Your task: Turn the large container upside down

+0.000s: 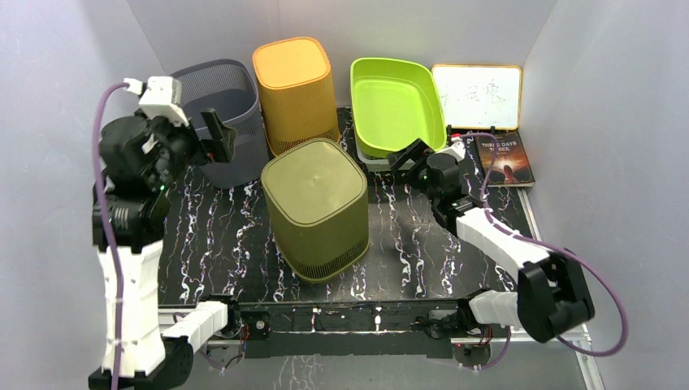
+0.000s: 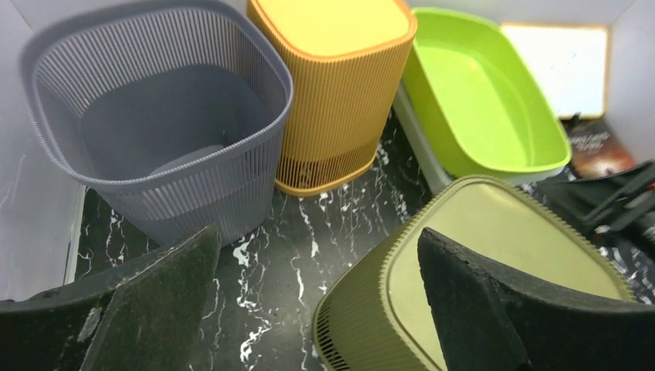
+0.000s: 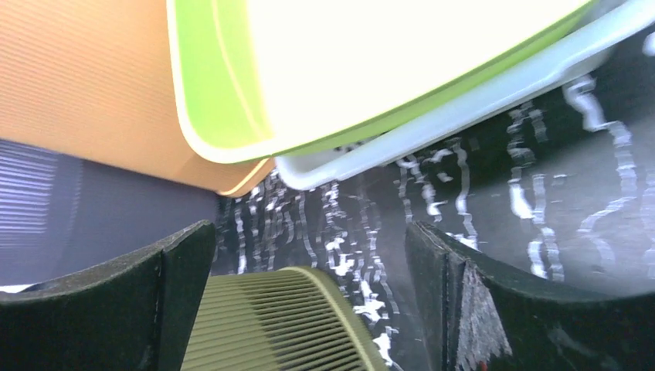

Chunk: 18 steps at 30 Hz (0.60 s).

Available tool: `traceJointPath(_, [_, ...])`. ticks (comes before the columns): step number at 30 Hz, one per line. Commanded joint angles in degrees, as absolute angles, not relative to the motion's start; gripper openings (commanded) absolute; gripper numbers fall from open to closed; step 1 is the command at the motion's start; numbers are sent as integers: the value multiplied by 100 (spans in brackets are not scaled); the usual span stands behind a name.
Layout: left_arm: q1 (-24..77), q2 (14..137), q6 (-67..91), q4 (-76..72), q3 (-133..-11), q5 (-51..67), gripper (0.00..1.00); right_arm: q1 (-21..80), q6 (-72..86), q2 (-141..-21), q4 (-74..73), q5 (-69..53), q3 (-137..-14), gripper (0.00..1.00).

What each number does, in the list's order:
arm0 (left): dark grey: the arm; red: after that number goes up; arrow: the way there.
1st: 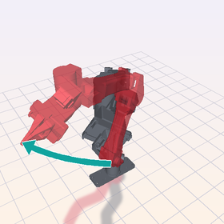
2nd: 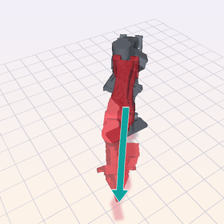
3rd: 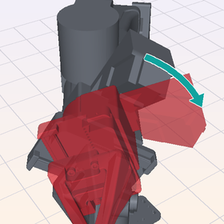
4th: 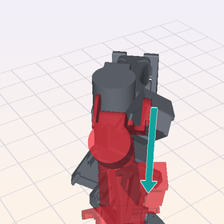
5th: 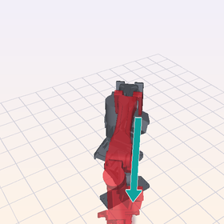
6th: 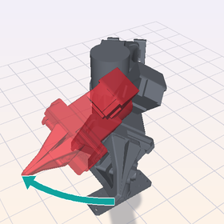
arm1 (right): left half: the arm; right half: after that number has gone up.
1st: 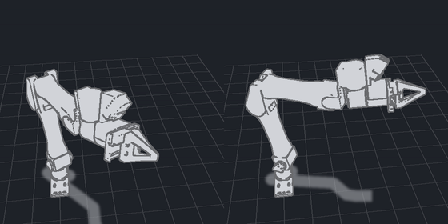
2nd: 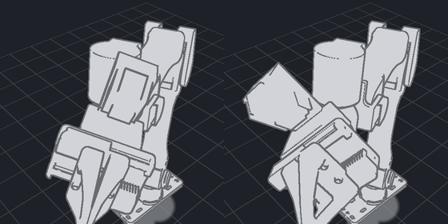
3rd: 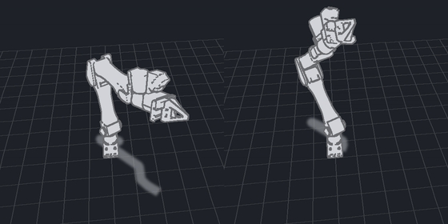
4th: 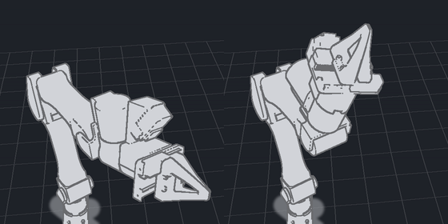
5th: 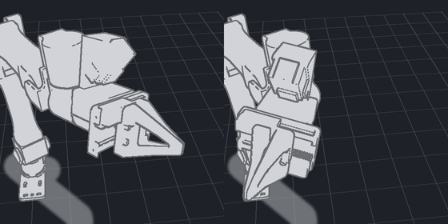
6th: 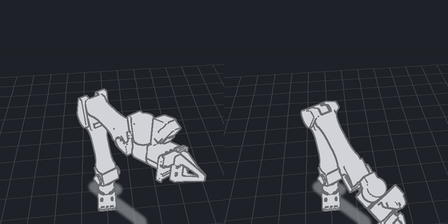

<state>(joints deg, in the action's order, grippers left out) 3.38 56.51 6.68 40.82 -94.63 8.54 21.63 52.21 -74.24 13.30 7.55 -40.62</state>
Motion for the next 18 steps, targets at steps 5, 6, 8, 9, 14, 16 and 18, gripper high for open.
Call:
traceJointPath(5, [317,6523,-230,3602,-9663,1112,98,2146,4006,-6424,-1032,1884,-4477,92])
traceJointPath(6, [316,6685,-369,3558,-9706,1059,98,2151,3971,-6338,-1172,1948,-4470,92])
traceJointPath(8, [316,6879,-615,3447,-9638,897,98,2153,3899,-6138,-1280,1953,-4358,92])
traceJointPath(9, [316,6966,-716,3385,-9575,765,98,2156,3861,-6030,-1283,1936,-4272,92])
traceJointPath(14, [321,7281,-1200,2767,-9138,589,98,2153,3782,-5653,-1299,1842,-3954,92])
traceJointPath(16, [319,7453,-1367,2670,-9136,736,98,2157,3743,-5619,-1308,1771,-3938,92])
traceJointPath(18, [317,7645,-1536,2689,-9224,896,97,2153,3716,-5593,-1348,1750,-3944,92])
